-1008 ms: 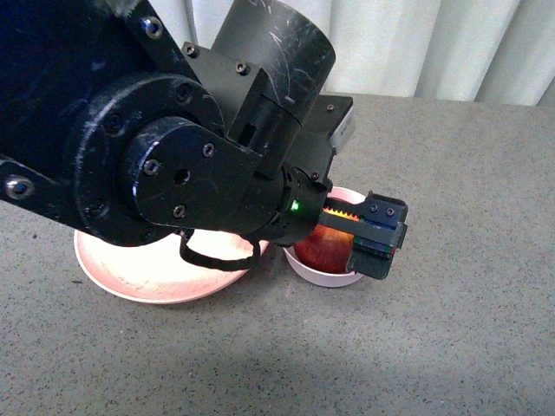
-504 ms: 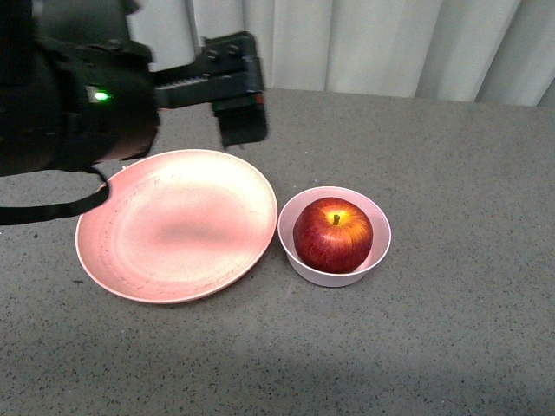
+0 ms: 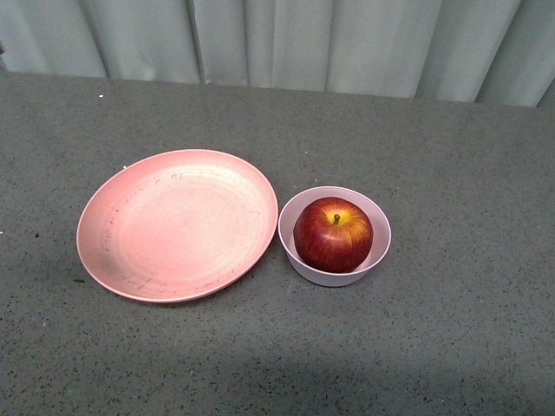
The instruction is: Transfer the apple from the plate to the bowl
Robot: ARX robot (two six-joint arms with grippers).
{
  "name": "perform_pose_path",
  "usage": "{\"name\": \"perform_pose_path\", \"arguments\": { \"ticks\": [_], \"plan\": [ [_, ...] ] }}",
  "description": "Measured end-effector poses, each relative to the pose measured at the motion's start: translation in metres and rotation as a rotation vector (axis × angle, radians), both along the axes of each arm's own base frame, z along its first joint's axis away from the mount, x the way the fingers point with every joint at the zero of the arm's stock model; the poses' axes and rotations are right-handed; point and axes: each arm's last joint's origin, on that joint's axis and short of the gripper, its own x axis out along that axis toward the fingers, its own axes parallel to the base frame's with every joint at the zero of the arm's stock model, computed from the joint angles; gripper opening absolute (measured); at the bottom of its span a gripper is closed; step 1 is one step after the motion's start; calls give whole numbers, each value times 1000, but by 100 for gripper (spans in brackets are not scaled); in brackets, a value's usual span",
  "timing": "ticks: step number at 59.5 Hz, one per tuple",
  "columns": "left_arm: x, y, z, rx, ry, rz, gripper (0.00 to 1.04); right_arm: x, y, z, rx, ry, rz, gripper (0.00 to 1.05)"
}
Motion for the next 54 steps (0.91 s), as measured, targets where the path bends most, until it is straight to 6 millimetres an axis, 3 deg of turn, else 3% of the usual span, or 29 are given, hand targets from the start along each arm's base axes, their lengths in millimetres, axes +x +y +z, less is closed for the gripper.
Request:
{"name": "perform_pose_path", "arguments": {
  "ticks": [13, 34, 54],
  "plan": [
    [-25, 20, -3, 19, 15, 7, 4, 0, 0, 0, 0, 0, 0, 95],
    [-57, 37, -1, 27, 11, 8, 4, 0, 0, 0, 0, 0, 0, 95],
    [-75, 50, 4, 26, -6, 9, 4, 0, 0, 0, 0, 0, 0, 95]
  ]
}}
